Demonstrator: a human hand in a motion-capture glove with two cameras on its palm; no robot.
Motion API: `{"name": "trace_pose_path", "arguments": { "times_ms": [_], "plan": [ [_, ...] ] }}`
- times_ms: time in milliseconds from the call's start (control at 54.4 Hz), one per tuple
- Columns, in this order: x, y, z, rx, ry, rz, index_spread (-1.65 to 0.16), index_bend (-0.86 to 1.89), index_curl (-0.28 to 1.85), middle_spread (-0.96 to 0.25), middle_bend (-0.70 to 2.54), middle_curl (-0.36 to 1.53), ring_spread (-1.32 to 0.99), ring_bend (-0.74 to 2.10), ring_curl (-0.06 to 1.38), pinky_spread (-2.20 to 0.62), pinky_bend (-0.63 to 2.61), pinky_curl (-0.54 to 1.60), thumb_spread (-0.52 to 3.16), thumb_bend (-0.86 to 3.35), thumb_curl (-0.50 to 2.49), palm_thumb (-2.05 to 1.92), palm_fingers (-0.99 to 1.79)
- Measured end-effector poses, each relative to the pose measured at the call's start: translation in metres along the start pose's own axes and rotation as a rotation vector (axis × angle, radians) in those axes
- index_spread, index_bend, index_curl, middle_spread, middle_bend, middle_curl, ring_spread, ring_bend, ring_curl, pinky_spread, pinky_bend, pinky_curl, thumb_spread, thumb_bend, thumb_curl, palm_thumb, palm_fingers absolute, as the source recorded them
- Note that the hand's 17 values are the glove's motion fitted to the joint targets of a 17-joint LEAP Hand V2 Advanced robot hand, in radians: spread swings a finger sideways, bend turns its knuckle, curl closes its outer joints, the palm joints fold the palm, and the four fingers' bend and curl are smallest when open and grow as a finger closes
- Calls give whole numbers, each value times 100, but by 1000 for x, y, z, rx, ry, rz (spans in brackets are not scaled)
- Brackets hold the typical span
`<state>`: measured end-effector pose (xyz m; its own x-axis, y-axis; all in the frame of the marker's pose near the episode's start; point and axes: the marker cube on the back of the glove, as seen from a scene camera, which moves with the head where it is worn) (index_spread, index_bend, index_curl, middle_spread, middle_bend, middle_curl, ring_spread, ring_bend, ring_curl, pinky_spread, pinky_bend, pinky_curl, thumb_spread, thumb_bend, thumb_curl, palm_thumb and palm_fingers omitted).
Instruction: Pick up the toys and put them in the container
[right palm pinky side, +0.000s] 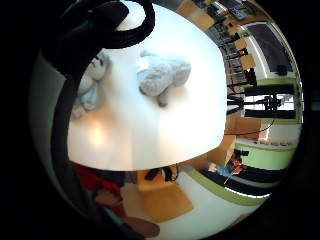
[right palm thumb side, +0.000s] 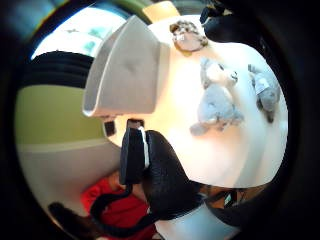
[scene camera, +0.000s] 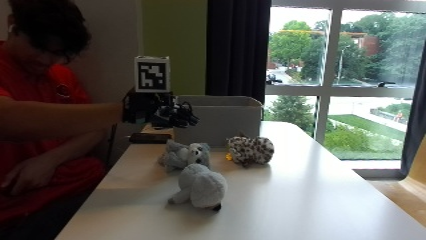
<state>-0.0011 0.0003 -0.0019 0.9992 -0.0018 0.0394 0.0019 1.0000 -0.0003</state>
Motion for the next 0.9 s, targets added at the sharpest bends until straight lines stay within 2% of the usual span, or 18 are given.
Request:
{"name": "trace_pose_path", "arguments": {
  "times_ms": [129, 294, 680, 901],
  "plan": [
    [3, 0, 0, -2, -15, 36, -25, 19, 10, -11, 23, 8, -13, 22, 6, 0, 47, 16, 77, -7, 3, -10, 34],
    [6, 2, 2, 11, -12, 26, -32, 18, 15, -15, 22, 13, -17, 24, 9, -1, 50, 20, 100, -7, 6, -11, 30],
    [9, -3, 12, 14, -16, 66, -36, 17, 22, -16, 20, 22, -20, 26, 14, 0, 55, 27, 112, -8, 10, -11, 22],
    [3, -12, 31, -58, -26, 50, -36, 11, 22, -14, 17, 24, -16, 26, 17, 0, 70, 33, 111, -6, 13, -8, 1]
  ]
}}
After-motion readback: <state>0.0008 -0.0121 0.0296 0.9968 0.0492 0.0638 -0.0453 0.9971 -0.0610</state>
